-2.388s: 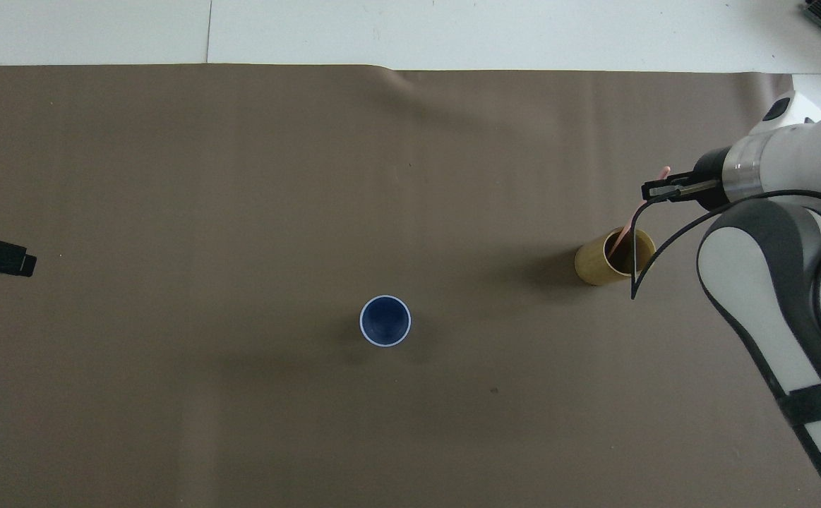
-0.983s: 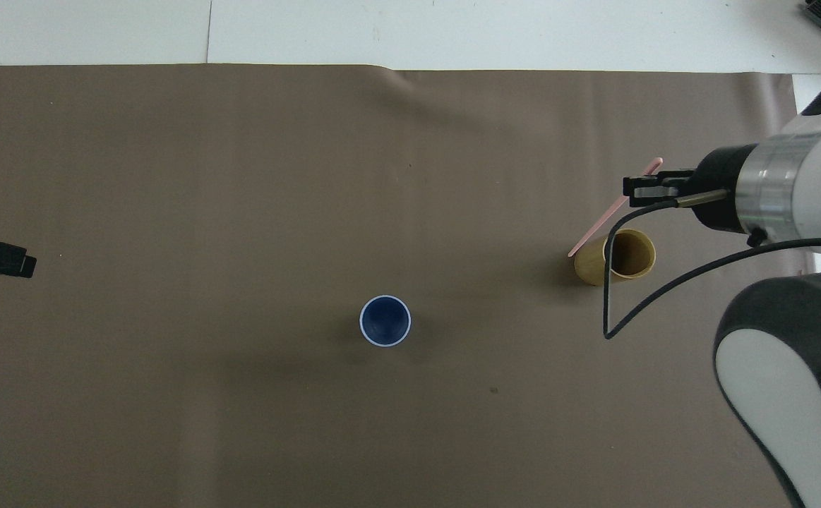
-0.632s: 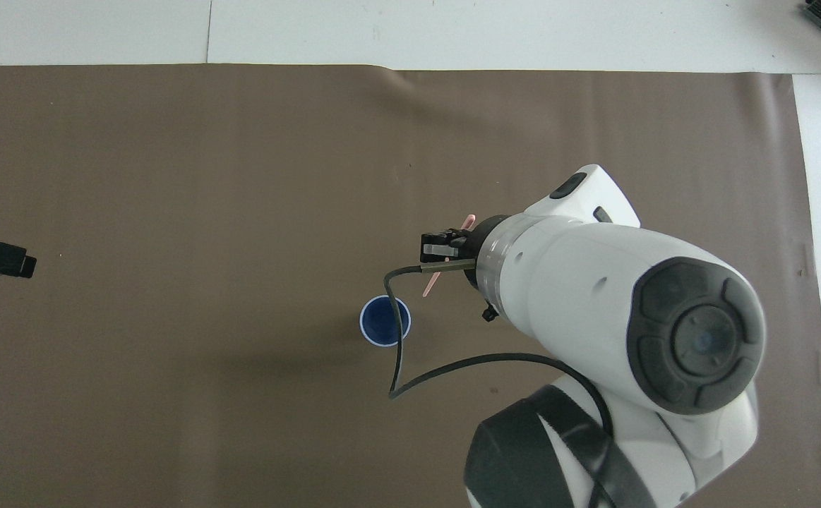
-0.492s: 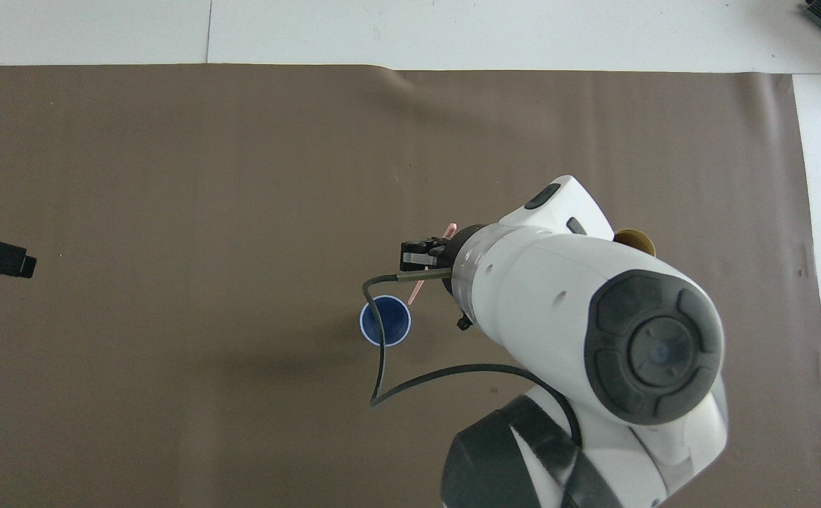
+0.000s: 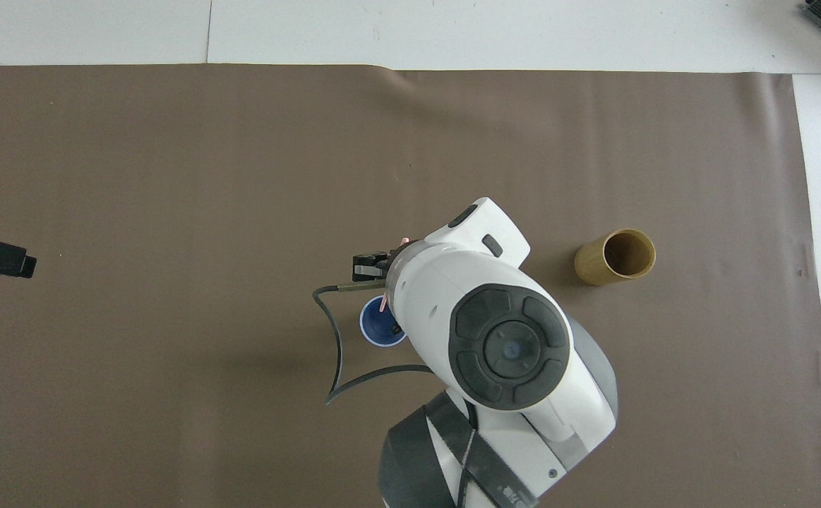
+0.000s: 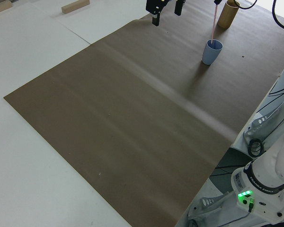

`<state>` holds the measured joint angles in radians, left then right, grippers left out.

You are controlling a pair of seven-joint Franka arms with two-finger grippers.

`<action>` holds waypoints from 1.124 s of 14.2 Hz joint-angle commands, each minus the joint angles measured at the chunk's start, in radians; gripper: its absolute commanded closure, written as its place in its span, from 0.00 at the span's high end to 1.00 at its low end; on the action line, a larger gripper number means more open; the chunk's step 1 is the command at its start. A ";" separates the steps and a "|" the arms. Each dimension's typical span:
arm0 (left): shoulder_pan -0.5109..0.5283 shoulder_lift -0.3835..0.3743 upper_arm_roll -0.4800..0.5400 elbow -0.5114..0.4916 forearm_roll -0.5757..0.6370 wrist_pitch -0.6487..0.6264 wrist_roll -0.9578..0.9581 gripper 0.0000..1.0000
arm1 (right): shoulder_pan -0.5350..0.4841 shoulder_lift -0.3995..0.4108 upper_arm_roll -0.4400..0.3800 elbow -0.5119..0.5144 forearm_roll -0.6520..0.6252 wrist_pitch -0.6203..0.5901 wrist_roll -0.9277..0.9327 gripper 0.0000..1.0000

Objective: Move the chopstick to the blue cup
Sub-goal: 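Lower the pink stick into the white-blue cup with the right gripper, then open the right gripper and withdraw it back toward the tan cup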

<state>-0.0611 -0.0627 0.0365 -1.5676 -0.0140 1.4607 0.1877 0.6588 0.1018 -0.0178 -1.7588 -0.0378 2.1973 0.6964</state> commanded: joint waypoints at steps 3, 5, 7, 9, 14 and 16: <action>0.015 -0.023 -0.012 -0.025 0.012 -0.002 0.003 1.00 | 0.013 0.004 0.004 -0.062 -0.025 0.039 0.015 0.00; 0.015 -0.023 -0.012 -0.025 0.012 -0.002 0.003 1.00 | 0.024 0.024 0.004 -0.068 -0.022 0.053 0.012 0.00; 0.015 -0.023 -0.012 -0.025 0.012 -0.002 0.003 1.00 | 0.022 0.026 0.004 -0.068 -0.008 0.045 0.017 1.00; 0.015 -0.023 -0.012 -0.025 0.012 -0.002 0.003 1.00 | 0.018 0.026 0.004 -0.067 -0.008 0.038 0.017 1.00; 0.015 -0.023 -0.012 -0.025 0.012 -0.002 0.003 1.00 | -0.028 0.009 -0.010 -0.024 -0.027 -0.027 0.012 1.00; 0.015 -0.023 -0.012 -0.025 0.012 -0.002 0.003 1.00 | -0.076 -0.010 -0.011 0.011 -0.028 -0.091 0.005 1.00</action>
<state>-0.0611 -0.0627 0.0365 -1.5676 -0.0140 1.4606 0.1877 0.6306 0.1208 -0.0343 -1.7782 -0.0398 2.1712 0.6967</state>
